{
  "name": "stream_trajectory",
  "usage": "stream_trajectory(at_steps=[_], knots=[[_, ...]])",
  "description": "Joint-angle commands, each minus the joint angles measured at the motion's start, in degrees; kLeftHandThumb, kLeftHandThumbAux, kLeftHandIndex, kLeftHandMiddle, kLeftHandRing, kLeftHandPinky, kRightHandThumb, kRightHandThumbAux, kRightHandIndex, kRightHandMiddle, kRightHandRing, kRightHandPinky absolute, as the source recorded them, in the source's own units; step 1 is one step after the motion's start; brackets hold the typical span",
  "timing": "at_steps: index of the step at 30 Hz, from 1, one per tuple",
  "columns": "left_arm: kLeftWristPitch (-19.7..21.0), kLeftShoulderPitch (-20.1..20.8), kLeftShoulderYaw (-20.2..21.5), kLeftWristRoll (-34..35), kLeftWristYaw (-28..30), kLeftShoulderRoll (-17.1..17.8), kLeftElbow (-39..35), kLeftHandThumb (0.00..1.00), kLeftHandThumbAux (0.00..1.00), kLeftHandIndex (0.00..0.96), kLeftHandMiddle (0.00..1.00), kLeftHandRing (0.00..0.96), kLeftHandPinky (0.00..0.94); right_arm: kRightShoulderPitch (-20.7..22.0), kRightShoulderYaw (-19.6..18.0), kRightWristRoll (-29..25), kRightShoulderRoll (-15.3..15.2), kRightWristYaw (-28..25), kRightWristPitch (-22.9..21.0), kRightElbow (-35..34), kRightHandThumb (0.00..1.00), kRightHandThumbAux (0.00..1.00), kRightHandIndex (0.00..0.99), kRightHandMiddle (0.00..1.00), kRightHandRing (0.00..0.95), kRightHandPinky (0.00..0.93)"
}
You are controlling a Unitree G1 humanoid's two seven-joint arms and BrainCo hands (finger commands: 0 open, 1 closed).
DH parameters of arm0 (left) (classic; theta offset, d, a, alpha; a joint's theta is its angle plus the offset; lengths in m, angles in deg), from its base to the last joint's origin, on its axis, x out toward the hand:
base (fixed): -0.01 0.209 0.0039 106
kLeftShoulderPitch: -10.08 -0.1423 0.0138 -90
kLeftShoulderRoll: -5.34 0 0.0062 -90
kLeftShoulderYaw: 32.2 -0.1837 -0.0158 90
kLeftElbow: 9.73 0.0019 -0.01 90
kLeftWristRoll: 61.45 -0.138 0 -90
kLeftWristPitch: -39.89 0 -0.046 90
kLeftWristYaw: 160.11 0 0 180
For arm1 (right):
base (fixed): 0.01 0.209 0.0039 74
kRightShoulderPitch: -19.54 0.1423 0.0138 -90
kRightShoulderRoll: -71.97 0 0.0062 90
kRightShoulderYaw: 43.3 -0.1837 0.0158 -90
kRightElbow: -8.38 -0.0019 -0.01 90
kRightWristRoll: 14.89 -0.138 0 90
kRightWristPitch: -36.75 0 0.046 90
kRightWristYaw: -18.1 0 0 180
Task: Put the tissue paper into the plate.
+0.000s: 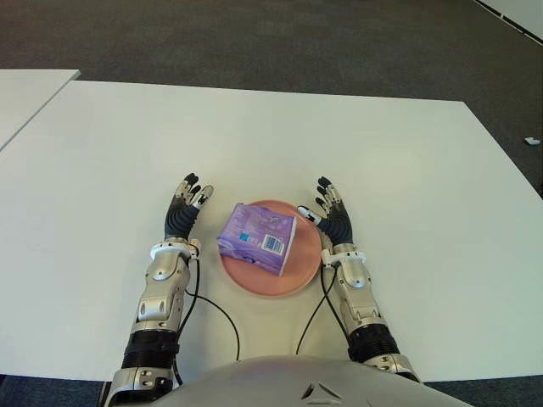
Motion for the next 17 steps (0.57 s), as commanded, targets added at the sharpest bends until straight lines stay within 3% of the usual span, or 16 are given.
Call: stream_trajectory(at_steps=[1,17], knots=[[2.81,-1.91,-0.4,-1.87,-0.75,-0.09,1.57,0.071,0.526,0.0,0.005,0.0,0.0,-3.22,-0.38,-0.07,-0.2,0.48,-1.74,3.1,0.009,0.737,0.0,0.0,0.0,0.0],[1.75,-1.66,0.09,-5.01,-1.29,-0.13,1.8,0.06,0.516,0.005,0.003,0.0,0.0,-1.97,-1.54,-0.32,-0.18,1.92,0.81,6.44,0.016,0.715,0.0,0.0,0.0,0.0]])
